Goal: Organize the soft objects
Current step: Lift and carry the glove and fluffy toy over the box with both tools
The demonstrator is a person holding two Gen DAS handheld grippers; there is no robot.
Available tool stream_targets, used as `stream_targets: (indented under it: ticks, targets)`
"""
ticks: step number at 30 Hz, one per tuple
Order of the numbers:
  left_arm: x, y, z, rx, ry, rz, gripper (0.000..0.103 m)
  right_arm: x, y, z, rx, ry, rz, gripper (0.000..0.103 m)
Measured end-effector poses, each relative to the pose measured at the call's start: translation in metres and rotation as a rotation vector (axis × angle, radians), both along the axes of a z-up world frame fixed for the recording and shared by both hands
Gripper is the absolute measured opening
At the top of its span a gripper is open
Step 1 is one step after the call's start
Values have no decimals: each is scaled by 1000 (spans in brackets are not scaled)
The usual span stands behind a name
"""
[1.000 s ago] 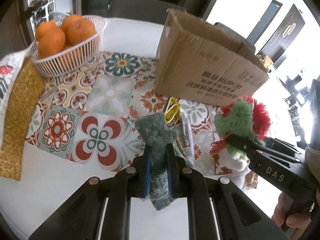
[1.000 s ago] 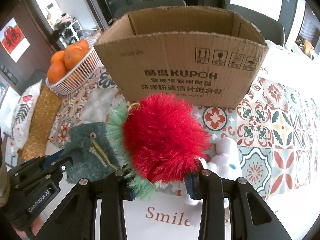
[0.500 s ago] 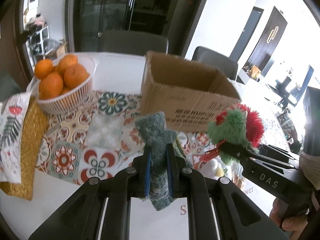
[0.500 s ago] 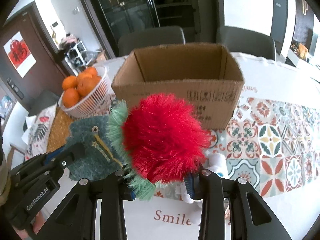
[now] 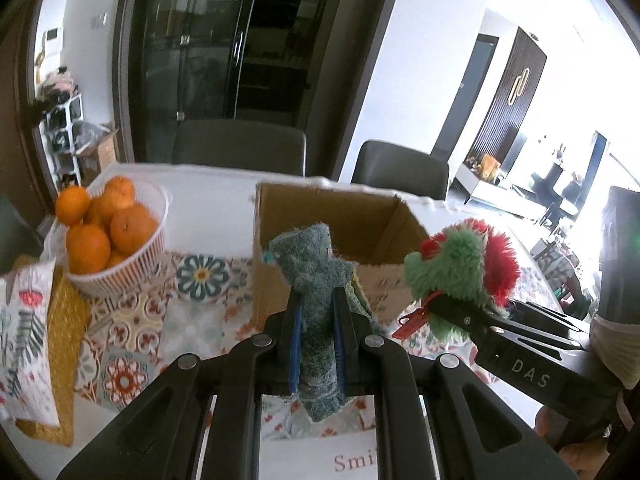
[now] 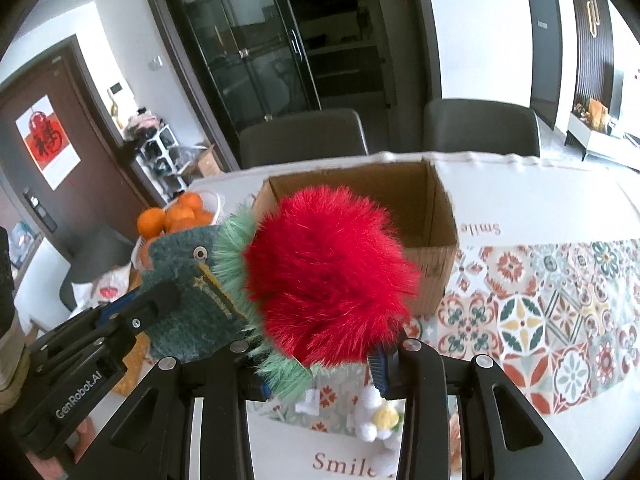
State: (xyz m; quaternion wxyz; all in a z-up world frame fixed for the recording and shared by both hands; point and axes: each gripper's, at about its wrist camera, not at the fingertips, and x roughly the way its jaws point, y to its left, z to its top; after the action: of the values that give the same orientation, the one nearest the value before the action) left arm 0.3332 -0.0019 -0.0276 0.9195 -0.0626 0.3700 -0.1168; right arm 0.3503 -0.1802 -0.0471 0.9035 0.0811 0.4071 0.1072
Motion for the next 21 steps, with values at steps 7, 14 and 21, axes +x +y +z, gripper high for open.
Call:
stream_targets:
  ticks: [7, 14, 21]
  targets:
    - [16, -8, 20, 18, -59, -19, 15, 13, -7, 19, 8, -48, -11, 37]
    - [37, -15, 32, 31, -92, -28, 15, 34, -13, 32, 5, -72, -6, 37]
    - [61, -24, 38, 60, -113, -31, 15, 60, -19, 33, 9, -63, 2, 37]
